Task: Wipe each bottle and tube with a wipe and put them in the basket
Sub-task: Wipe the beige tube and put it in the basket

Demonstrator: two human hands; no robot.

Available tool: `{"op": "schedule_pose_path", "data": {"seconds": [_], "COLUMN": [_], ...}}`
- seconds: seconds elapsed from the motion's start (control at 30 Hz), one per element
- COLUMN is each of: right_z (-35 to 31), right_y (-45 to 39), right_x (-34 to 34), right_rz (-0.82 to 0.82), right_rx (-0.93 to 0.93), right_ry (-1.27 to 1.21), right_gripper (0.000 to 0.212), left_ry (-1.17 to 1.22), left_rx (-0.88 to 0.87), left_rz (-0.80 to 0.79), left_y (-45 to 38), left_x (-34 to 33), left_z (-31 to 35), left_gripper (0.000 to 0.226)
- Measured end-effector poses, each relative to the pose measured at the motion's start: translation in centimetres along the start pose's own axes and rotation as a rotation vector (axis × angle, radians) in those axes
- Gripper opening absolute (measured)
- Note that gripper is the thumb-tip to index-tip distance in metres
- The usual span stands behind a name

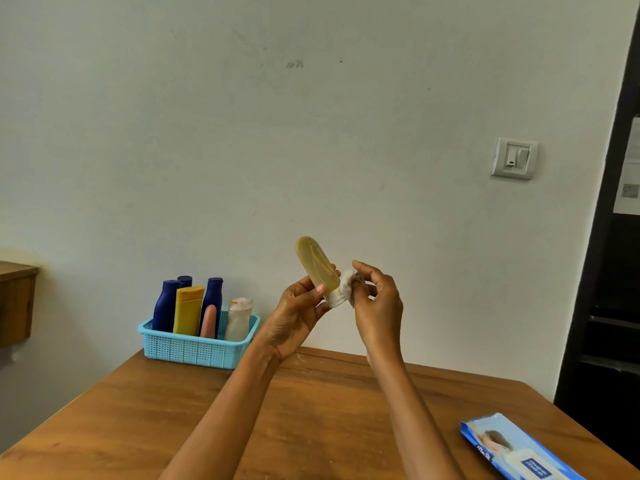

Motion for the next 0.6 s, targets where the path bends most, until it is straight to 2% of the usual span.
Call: {"op": "schedule_pose_path", "data": {"seconds": [0.17,0.27,0.43,0.6], "right_z": [-0.4,-1.6,-2.6,-2.5], "right_y": [0.7,1.3,2.5,2.0], "right_x": [-2.1,-2.4,-3.1,-1.8], "right_rz": [-0.173,-0.160,-0.135,-0.095], "right_rx": [0.000,0.091,0.284,0.274], "right_ry": [-0.012,0.011,0.155,0.088], "right_gripper": [0.029,0.034,0.030,0.026], "left_ry": [-0.094,-0.128,-0.106,-0.134], "left_rx": [-0.043,-0.063,-0.044,0.023], "left_rz": [0.028,0.036,0.071,-0.004], "left_y": [-0.3,-0.7,-0.5,-0.1], "left_x": [0.7,1.1,2.0,1.3], "left_z": [0.3,1.1,0.9,0.4], "left_gripper": [0.035,0.032,0.030,0.039]}}
Point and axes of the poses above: each hand's wrist, its own y-axis away from the middle knuckle, its own x-axis out of the back of the hand, z = x × y, the point moved 8 cm from there along -y, towards the middle knuckle, and after that the axes turned 11 degrees about -x, right-handed, at the moved point
